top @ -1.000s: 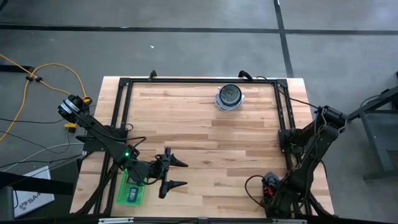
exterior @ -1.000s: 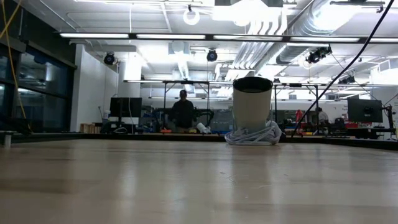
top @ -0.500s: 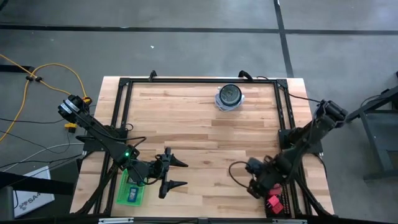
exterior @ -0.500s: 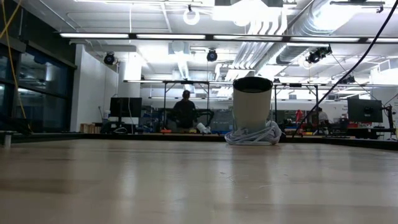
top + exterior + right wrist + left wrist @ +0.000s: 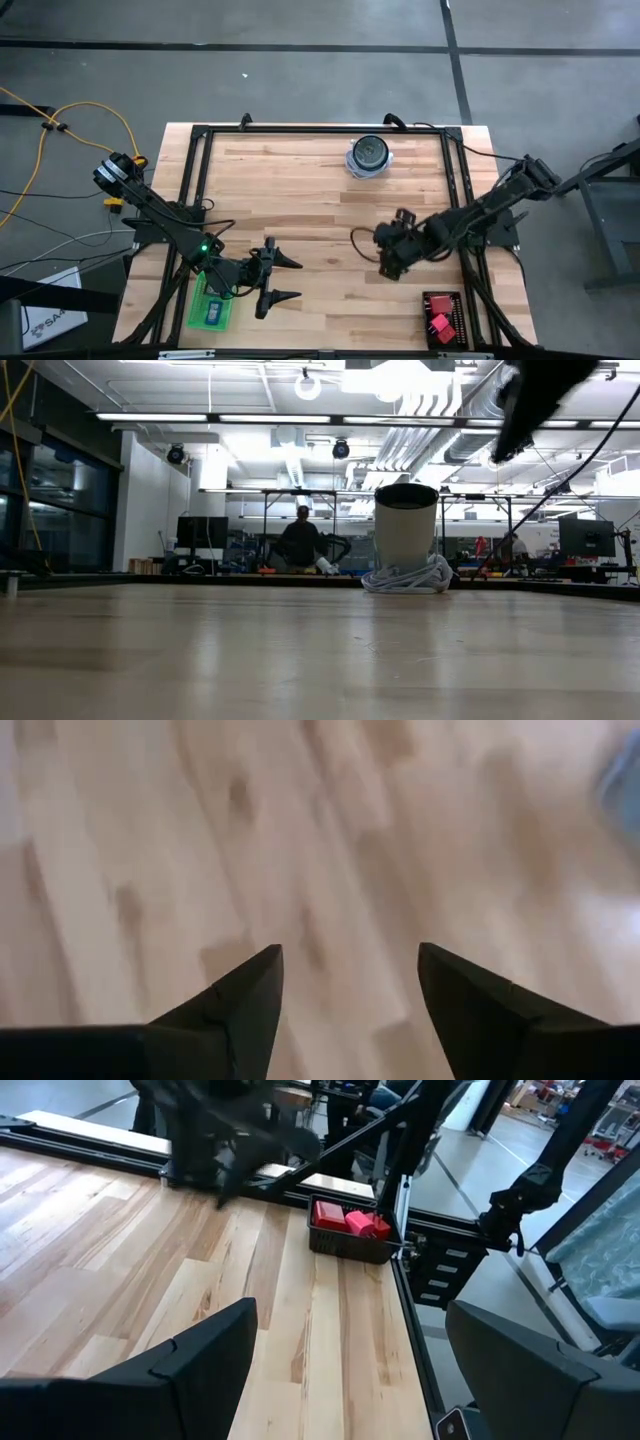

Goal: Pick & Place Office items
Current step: Return to Home Position

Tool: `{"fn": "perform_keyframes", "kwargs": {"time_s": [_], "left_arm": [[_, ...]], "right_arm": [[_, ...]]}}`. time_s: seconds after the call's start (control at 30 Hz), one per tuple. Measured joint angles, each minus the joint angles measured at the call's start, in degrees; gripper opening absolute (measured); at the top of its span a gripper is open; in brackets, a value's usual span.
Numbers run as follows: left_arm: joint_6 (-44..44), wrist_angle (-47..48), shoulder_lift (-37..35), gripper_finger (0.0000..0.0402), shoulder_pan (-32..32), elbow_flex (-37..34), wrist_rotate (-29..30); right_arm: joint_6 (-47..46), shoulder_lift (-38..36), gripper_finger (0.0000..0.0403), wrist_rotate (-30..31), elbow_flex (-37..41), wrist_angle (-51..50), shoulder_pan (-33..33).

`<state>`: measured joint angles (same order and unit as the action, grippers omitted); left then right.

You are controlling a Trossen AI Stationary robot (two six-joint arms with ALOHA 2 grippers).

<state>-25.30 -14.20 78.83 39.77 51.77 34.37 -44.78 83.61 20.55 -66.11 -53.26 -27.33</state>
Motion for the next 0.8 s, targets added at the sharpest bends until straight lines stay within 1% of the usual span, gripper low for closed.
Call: {"fn": "perform_keyframes", "kwargs": {"time_s": [0.1,0.2,0.37,0.43,0.6,0.67,0.8], "left_arm": [[0.02,0.0,0.0,0.0317,0.0,0.0,0.0],[0.01,0.0,0.01,0.0317,-0.02,0.0,0.0],[0.02,0.0,0.0,0.0317,-0.02,0.0,-0.02],[0.01,0.0,0.0,0.0317,-0.01,0.0,0.0],[0.0,-0.06,0.02,0.0317,0.0,0.02,0.0],[0.0,0.02,0.0,0.0317,-0.01,0.01,-0.02],[0.0,-0.04,0.0,0.0317,-0.02,0.02,-0.02]], "right_arm": [[5.55,-2.4,0.0219,2.02,0.0,2.6,2.34],[9.81,-4.24,0.0219,1.93,0.05,5.05,4.82],[15.31,-7.17,0.0219,1.19,2.28,9.82,8.26],[17.59,-8.95,0.0219,-0.07,4.23,12.19,9.83],[21.81,-15.31,0.0219,-0.06,11.88,22.29,12.92],[23.26,-17.6,0.0219,-0.05,14.83,26.31,13.78],[25.26,-22.99,0.0219,-0.09,20.41,31.24,14.63]]}}
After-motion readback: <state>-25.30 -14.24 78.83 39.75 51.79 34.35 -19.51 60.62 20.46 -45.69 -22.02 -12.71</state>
